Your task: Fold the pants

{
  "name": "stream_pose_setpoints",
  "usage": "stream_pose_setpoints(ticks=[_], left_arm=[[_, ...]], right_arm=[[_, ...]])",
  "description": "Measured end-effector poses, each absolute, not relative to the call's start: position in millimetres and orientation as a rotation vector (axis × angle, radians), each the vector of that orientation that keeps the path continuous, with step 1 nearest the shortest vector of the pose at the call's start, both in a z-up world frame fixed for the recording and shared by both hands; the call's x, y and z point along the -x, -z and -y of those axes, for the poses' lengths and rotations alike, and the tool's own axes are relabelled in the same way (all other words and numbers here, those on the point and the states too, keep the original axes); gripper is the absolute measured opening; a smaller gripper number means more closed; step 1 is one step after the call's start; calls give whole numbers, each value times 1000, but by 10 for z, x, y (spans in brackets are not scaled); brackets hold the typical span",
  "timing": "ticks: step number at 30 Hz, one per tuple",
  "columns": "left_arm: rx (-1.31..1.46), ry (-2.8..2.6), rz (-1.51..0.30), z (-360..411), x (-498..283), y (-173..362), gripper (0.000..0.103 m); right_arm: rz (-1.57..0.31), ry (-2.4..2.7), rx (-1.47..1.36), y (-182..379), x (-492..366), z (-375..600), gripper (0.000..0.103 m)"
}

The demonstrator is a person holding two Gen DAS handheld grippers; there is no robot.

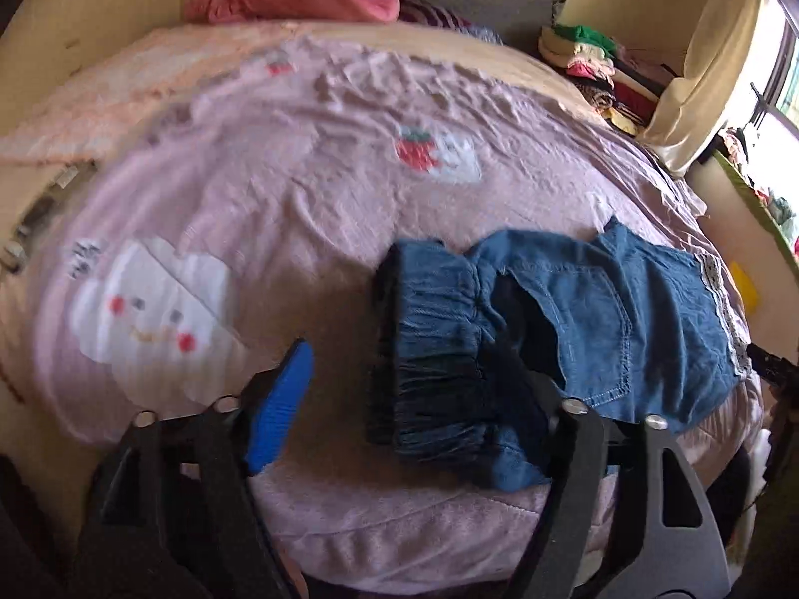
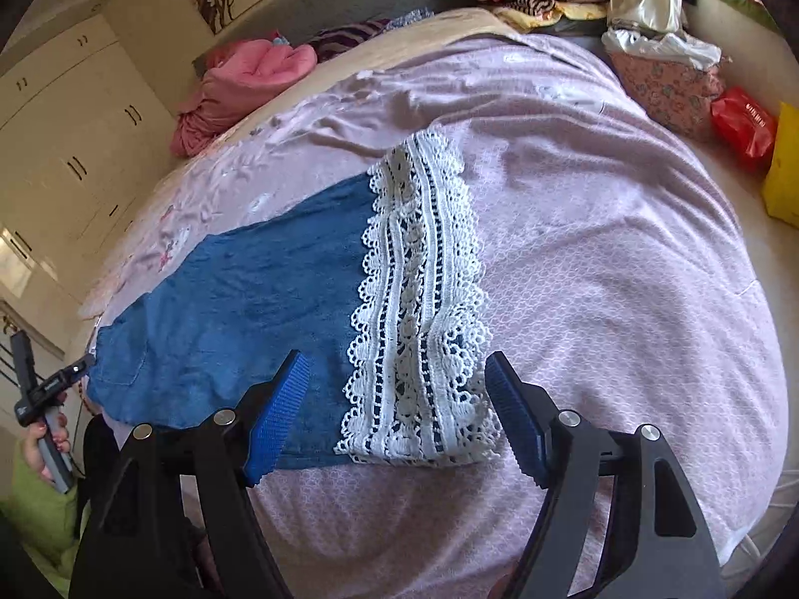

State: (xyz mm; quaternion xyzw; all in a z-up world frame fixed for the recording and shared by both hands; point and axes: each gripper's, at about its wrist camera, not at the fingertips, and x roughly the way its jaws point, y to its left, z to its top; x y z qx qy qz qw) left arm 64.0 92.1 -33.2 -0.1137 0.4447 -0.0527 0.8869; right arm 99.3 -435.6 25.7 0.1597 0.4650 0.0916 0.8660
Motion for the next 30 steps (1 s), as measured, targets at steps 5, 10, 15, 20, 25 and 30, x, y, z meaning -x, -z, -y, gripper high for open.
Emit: stream_pose_setpoints(ticks=[5,10,15,20,25,30], left_arm=[[263,144,-978,-750,-734,525,67],[307,87,-984,-805,-762,541,38],[209,57,-898,-819,-707,247,32],[174,51,-948,-858,-807,445,32],[144,55,-938,-824,-795,506,39],[174,39,-944,-942,-696,400,54]], right_arm=[[-1018,-196,-379,-151,-998,4467,51],[-1048,-214,-388,-72,-1019,4482,43],[-1047,-221,-272,-196,-944,4389,20],[-1063,-183,-235,-69,-890,4359,24],[-1038,-154,-280,-52,-867,4414,31],[-1022,-113,-272,-146,-741,4447,50]])
